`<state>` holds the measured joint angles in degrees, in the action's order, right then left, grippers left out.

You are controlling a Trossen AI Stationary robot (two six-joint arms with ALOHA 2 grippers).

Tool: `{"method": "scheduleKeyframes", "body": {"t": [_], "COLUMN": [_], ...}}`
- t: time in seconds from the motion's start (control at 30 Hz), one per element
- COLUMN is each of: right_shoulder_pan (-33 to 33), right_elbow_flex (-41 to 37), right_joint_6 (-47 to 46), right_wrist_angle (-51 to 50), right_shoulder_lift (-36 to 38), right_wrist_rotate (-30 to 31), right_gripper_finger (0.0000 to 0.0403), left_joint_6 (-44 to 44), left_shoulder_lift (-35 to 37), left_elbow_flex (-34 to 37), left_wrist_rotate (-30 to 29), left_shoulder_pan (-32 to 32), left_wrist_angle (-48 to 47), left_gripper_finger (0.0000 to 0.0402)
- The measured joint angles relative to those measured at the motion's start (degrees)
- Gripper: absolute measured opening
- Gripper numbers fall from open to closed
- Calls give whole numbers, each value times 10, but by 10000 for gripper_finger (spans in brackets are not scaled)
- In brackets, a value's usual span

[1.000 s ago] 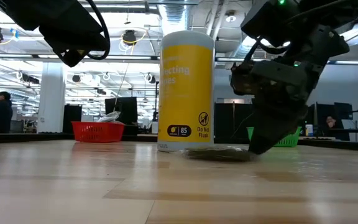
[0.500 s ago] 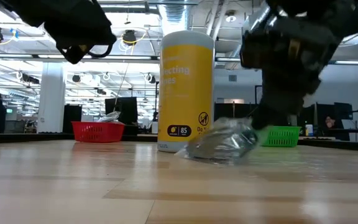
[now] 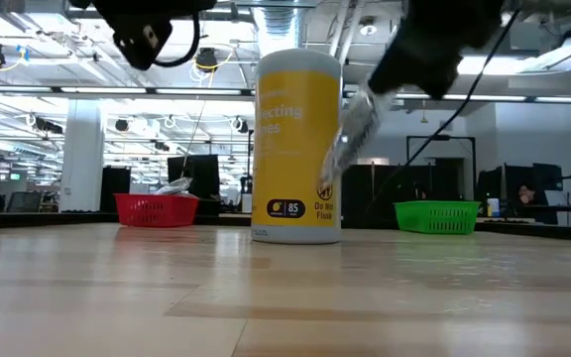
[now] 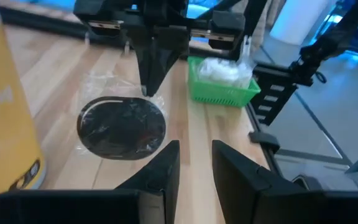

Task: Pick & Place Travel size toiletries
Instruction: Put the black hairbrush into the top orange bin

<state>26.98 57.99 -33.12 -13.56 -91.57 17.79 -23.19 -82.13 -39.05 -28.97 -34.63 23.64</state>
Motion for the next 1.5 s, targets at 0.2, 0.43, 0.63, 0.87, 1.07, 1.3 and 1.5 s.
{"method": "scheduleKeyframes", "body": {"t": [0.2, 0.43, 0.63, 0.87, 1.07, 1.3, 1.5], "right_shoulder_pan": [14, 30, 43, 53, 65, 71, 71], "right_elbow_flex": [54, 112, 153, 184, 206, 222, 227], "right_joint_6": [41, 97, 128, 163, 188, 213, 217], "right_wrist_angle": [-33, -62, -88, -94, -95, -98, -98], "right_shoulder_lift": [0, 1, 1, 1, 1, 1, 1], "right_wrist_rotate": [18, 19, 19, 19, 19, 19, 18], "right_gripper_finger": [0, 0, 0, 0, 0, 0, 0], "left_joint_6": [39, 53, 53, 51, 52, 51, 51], "left_shoulder_lift": [0, 0, 0, 0, 0, 0, 0], "left_elbow_flex": [0, 0, 0, 0, 0, 0, 0], "left_wrist_rotate": [0, 0, 5, 16, 59, 156, 191], "left_shoulder_pan": [0, 2, 7, 22, 49, 80, 108], "left_wrist_angle": [44, 77, 91, 107, 126, 154, 171], "left_gripper_finger": [86, 86, 86, 86, 90, 135, 181]}}
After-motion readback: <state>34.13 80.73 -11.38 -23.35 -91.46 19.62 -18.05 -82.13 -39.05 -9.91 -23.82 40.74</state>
